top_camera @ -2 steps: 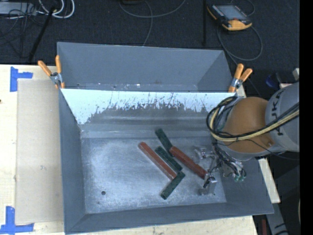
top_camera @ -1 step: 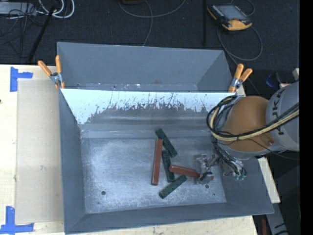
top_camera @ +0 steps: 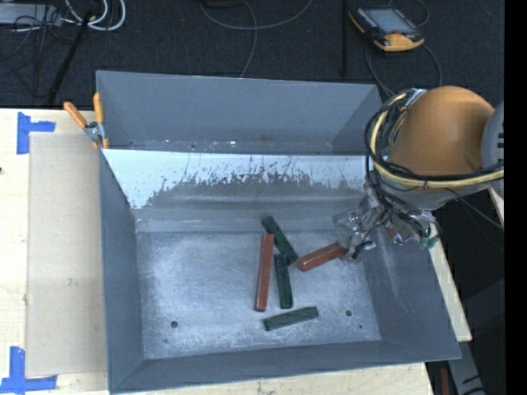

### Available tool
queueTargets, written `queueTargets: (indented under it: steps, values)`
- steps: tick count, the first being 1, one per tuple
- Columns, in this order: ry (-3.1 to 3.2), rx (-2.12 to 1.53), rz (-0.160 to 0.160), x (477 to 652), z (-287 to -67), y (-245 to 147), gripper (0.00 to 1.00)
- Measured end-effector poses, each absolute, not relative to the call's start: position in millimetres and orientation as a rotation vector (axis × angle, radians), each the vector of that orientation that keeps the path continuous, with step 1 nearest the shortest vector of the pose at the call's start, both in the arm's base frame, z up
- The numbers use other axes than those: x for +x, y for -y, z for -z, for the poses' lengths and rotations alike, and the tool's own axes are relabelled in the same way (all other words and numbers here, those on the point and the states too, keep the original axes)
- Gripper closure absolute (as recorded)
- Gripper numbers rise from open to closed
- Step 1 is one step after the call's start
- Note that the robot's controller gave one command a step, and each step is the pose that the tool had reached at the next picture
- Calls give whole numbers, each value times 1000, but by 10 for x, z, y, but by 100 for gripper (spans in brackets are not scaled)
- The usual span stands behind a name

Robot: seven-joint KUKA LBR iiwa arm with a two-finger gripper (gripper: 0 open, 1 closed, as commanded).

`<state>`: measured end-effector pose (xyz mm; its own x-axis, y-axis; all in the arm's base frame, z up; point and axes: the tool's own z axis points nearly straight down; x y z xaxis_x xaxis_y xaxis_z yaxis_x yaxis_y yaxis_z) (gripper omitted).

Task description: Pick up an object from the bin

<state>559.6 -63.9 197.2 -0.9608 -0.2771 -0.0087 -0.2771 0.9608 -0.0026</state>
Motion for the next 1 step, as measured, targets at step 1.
queueTargets:
  steps: [1]
  values:
    - [-2897, -1199, 3, 5311, -2847, 489, 100]
